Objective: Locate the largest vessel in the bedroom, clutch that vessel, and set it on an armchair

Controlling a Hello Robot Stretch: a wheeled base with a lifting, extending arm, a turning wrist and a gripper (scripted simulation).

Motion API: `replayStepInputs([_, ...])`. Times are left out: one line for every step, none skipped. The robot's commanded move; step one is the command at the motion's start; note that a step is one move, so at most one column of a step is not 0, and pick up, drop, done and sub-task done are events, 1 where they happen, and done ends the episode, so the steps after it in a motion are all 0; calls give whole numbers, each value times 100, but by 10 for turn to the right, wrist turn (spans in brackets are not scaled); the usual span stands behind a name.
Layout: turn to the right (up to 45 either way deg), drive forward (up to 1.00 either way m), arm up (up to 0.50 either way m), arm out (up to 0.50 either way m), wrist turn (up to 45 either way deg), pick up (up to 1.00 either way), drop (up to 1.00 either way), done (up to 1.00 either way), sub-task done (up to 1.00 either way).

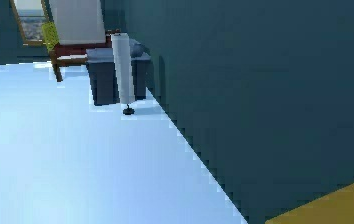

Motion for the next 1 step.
replayStepInputs([-150, 0, 0, 0, 0, 0, 0, 0, 0])
